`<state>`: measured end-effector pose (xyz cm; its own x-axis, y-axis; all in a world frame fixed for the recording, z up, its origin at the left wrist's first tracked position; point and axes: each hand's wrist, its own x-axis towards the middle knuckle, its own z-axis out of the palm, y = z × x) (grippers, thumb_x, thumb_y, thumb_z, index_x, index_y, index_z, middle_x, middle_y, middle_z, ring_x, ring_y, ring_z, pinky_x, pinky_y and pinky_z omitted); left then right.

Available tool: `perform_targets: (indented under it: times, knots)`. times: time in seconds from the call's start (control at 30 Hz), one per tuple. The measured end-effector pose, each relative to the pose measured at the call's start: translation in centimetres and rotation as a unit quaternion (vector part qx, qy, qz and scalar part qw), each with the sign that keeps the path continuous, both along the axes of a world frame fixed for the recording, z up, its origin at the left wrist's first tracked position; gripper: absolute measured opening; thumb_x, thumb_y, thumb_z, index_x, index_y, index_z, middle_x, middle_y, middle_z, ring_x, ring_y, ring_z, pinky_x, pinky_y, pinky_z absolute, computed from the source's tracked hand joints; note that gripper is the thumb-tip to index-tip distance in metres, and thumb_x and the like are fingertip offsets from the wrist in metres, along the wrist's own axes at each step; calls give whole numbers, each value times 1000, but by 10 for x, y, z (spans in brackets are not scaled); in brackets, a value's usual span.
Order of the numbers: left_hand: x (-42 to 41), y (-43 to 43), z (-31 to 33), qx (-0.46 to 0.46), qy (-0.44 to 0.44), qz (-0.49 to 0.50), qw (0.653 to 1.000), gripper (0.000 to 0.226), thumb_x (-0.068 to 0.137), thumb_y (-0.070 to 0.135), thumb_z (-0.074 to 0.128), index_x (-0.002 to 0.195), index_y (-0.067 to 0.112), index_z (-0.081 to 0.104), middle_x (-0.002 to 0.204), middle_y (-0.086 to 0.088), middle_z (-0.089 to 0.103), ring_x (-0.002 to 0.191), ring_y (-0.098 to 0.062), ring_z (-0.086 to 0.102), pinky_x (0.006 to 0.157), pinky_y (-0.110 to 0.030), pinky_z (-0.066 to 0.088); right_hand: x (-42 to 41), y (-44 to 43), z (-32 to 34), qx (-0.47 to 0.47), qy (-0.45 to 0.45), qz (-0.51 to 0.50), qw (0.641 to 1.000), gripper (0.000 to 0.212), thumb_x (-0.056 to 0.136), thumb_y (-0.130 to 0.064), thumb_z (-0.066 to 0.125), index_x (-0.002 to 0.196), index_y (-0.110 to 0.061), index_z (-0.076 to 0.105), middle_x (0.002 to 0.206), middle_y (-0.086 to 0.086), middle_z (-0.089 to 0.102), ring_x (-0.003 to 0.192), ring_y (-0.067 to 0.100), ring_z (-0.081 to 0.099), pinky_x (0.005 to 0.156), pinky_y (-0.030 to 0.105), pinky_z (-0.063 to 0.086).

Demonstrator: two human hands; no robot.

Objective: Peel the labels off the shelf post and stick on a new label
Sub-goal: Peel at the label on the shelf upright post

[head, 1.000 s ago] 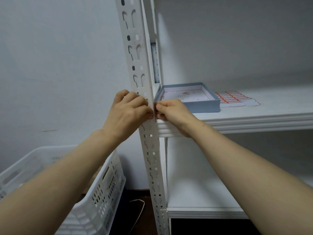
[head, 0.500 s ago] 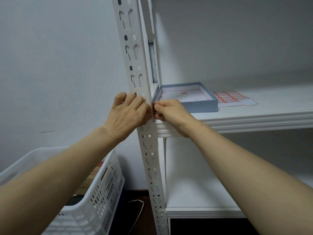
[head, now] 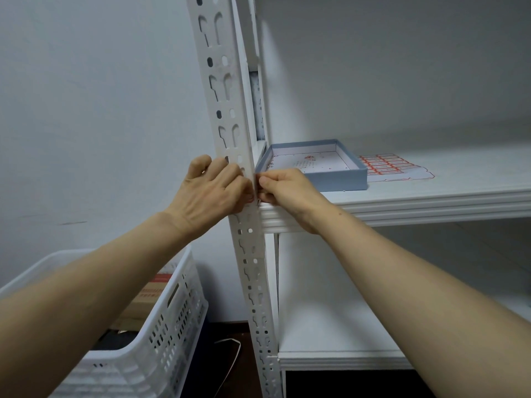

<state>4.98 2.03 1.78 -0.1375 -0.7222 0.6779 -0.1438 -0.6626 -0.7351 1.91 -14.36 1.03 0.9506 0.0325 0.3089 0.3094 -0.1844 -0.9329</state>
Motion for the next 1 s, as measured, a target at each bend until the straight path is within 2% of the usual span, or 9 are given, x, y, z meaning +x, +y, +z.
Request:
perform_targets:
  times: [0.13,0.27,0.33,0.5,0.6,0.67,0.77,0.87,1.0]
  knots:
    - [0,5,-3,-13,34,-56,998,7,88,25,58,87,17,58,75,-1,62,75,-21,43,76,-34,27,0,-2,-1,1,-6,-3,1000,28,92,-5,41,95,17,58,76,9,52,71,21,43,74,31,39]
    - [-1,10,-3,24,21,-84,996,16,90,18,61,105,21,59,73,2,62,72,-19,49,77,-32,30,-1,-3,1,11,-3,2,1000,29,93,-4,42,79,1,66,59,0,55,60,13,49,73,27,44]
    - [-2,11,0,36,33,-97,994,12,91,14,60,100,22,63,72,2,63,76,-18,46,77,-32,30,-3,-1,1,7,-1,-8,1000,27,90,-6,42,90,15,60,70,11,47,69,23,39,75,32,37]
    - [-3,11,5,44,73,-96,992,14,90,11,62,88,23,70,71,1,63,77,-20,45,75,-32,31,-9,-1,4,-11,4,-11,1000,30,90,-6,42,100,19,53,80,9,47,74,22,37,75,34,34]
    - [-6,10,4,42,83,-79,993,9,89,16,64,83,20,70,72,-1,61,75,-21,44,75,-32,32,-9,2,5,-63,-34,-27,997,28,91,-8,42,94,13,61,76,16,56,69,26,47,79,41,47]
    - [-6,7,3,30,77,-69,994,13,90,19,61,80,17,67,72,-3,60,74,-21,42,75,-32,32,-9,6,5,-110,-74,-50,990,28,90,-12,42,92,7,63,85,21,66,80,36,57,89,49,50]
    - [-7,4,4,10,64,-60,996,19,92,18,55,77,16,66,71,-3,58,74,-21,39,74,-32,31,-7,6,6,-126,-114,-69,983,30,91,-19,40,98,2,61,95,22,66,94,38,60,87,56,48]
    - [-4,4,2,12,58,-53,997,16,90,17,56,77,17,66,71,-2,59,74,-21,39,75,-32,30,-6,1,4,-135,-115,-61,982,28,94,-18,42,98,2,62,90,22,66,90,38,60,88,51,49]
    - [-2,4,3,14,49,-49,997,11,86,17,60,76,18,65,71,-1,58,74,-20,39,75,-31,29,-7,-4,0,-132,-90,-43,986,28,95,-14,44,95,6,64,77,17,59,73,20,49,78,39,45]
